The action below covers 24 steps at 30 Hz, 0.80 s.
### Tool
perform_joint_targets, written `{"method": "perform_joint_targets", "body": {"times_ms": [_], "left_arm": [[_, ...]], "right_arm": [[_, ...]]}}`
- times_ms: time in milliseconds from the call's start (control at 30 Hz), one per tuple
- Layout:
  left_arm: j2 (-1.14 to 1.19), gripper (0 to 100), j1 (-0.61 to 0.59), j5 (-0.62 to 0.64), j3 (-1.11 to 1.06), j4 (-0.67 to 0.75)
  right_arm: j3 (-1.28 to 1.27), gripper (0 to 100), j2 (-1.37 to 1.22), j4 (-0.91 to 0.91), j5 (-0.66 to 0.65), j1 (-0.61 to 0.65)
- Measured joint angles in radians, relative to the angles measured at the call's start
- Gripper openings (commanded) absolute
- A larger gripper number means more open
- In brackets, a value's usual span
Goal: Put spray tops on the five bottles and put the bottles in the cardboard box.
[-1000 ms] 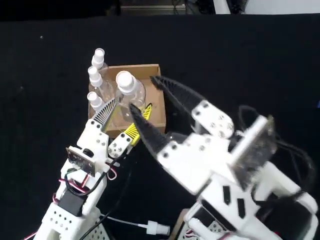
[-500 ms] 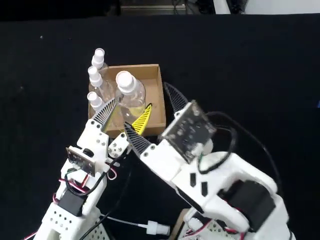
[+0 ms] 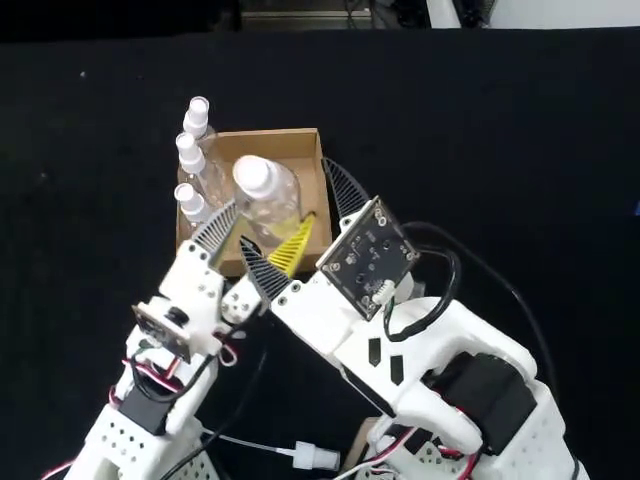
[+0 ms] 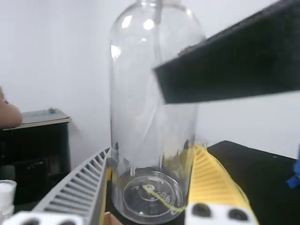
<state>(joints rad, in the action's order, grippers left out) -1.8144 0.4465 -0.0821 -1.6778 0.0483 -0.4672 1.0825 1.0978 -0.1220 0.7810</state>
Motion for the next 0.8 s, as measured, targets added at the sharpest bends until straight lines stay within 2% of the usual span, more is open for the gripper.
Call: {"method": "perform_joint_targets", "body": {"times_ms": [267, 400, 633, 800], "left_arm": [[0.000, 9, 0.098, 0.000, 0.000, 0.000], [0.000, 9, 0.101, 0.003, 0.000, 0.000], [-0.006, 9, 0.103, 0.003, 0.000, -0.034], [-0.012, 9, 0.103, 0.003, 0.000, -0.058]], "right_arm": [[0.000, 26.5, 0.000, 0.000, 0.000, 0.000], [0.000, 23.0, 0.003, -0.002, -0.002, -0.002], [0.000, 7.8, 0.012, 0.000, -0.003, -0.003], [0.000, 4.9, 0.008, 0.000, -0.005, -0.006]]}}
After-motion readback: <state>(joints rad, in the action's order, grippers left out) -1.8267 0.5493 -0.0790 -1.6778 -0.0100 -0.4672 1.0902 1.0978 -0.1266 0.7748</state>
